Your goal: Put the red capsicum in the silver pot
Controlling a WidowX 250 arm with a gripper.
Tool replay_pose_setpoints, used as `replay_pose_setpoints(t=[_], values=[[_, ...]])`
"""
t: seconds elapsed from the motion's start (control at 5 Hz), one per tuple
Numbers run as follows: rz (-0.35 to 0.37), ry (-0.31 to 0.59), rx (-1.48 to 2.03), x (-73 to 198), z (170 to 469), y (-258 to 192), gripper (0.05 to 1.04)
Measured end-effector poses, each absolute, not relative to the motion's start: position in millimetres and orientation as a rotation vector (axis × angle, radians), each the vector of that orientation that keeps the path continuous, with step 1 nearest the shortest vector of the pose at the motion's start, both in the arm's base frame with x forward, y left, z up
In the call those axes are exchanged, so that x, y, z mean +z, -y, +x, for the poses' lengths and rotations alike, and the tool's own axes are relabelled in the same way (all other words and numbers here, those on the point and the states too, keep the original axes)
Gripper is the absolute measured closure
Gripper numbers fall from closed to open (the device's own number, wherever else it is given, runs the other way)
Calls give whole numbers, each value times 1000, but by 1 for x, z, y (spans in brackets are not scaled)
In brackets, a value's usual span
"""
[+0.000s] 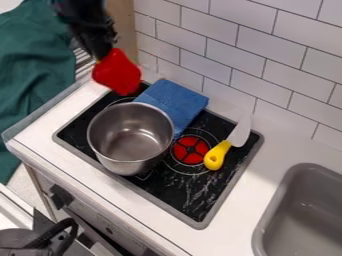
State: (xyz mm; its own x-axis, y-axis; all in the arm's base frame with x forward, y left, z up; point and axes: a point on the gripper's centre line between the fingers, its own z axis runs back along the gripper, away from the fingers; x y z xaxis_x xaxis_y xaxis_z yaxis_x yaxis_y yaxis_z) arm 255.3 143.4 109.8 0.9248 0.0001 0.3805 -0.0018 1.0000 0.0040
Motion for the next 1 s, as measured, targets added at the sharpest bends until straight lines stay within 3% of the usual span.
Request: replay_pose_setpoints(t=[0.2, 0.6, 1.0], values=[[49, 362, -60, 105, 247, -138, 1010], [72, 245, -82, 96, 225, -137, 1010], [66, 211, -125, 90, 215, -121, 1011]])
